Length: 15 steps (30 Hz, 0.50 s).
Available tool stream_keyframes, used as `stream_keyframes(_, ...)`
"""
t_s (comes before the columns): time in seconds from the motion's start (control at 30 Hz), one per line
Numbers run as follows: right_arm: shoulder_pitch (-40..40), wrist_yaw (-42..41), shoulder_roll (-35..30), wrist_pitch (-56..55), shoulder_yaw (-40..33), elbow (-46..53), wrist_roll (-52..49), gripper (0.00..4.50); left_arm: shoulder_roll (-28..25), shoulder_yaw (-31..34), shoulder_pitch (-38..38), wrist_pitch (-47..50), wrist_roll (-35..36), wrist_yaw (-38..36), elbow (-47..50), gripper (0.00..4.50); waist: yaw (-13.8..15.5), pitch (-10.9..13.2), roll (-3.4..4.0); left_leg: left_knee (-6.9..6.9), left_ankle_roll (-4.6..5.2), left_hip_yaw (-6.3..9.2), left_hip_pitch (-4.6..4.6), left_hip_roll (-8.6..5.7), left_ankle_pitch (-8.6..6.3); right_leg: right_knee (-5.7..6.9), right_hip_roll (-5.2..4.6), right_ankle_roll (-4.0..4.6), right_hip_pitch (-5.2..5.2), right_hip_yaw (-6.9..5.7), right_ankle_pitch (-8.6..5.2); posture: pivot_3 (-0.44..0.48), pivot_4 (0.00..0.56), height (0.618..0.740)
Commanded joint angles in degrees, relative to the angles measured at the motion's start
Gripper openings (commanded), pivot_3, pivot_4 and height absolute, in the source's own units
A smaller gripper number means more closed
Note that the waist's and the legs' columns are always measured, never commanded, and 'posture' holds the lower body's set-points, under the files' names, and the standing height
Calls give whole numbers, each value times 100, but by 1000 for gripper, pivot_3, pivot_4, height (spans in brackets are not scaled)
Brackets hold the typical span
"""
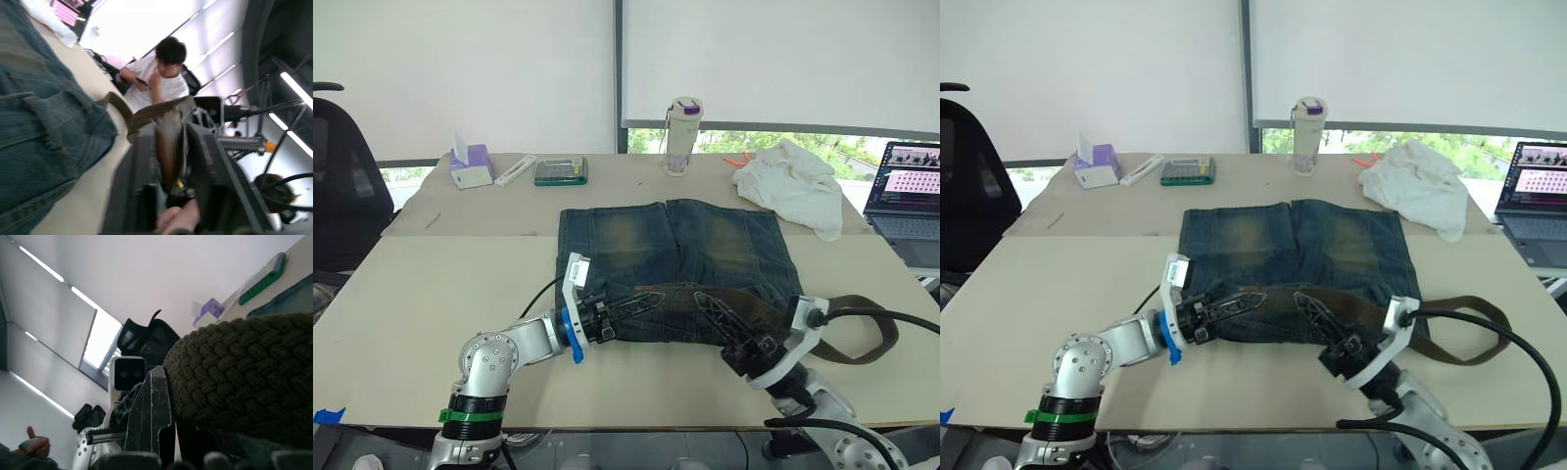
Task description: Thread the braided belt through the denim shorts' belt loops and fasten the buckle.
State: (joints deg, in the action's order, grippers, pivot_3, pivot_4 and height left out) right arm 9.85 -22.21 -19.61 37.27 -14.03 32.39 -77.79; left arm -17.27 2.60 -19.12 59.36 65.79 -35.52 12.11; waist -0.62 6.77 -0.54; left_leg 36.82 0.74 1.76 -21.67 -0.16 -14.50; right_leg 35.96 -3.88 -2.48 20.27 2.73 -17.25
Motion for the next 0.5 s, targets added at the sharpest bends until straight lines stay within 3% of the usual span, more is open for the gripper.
stream_keyframes(0.03,172,-108,-485,-134,-724,-161,66,0,-142,-167,5,-517,-531,-281,354,2529,26,1,1,0,0,0,-2,-2,0,-3,-2,0,0,-1,0,0,150,740)
stream_keyframes(0.07,204,-124,-647,-144,-931,-318,104,0,-247,-279,17,-717,-782,-449,406,2787,36,1,1,0,0,-1,-4,-2,0,-6,-4,0,-1,-1,0,0,150,740)
stream_keyframes(0.3,-207,98,-1726,-68,-1937,-1928,670,0,-901,-913,2,-1915,-2224,-1275,551,2787,37,6,23,-2,0,-17,-4,-1,0,-10,-4,2,-3,8,0,0,150,740)
stream_keyframes(0.5,-741,396,-2276,134,-1805,-2893,1646,0,-1192,-1210,-108,-2628,-3193,-1435,482,2787,43,8,29,-5,1,-22,-7,2,0,-12,0,2,-2,13,0,0,150,740)
